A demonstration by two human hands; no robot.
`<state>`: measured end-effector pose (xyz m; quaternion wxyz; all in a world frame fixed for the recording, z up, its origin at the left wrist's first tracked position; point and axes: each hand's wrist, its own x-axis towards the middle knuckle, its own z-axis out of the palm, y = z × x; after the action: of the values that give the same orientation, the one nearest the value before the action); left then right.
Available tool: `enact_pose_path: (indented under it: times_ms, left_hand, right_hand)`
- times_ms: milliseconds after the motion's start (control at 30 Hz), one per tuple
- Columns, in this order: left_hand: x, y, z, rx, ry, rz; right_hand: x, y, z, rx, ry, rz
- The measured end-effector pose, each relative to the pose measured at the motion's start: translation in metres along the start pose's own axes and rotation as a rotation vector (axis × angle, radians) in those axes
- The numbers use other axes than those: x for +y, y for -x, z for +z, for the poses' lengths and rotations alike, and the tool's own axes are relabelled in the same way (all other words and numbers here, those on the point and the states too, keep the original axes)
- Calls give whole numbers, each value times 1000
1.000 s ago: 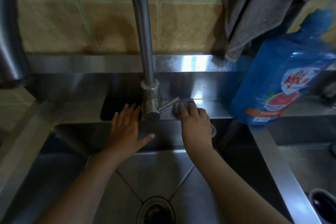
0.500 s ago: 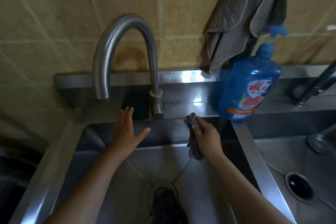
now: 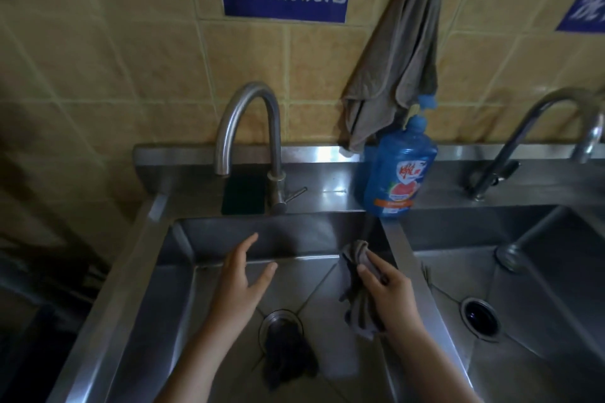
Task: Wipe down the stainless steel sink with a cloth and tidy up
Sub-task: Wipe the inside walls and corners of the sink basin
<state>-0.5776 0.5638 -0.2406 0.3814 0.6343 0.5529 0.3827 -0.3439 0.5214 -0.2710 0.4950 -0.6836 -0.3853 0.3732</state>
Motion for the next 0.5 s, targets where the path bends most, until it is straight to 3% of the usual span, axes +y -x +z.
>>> enact_pose_path:
  times_ms: [167,500]
  left_hand:
    - [24,17,-4,90,51,33]
    - [78,89,34,289,78,48]
  right_hand:
    - [-14,-2,-34,-13,4,-97]
    - [-51,15,-97,-208,-183,-193]
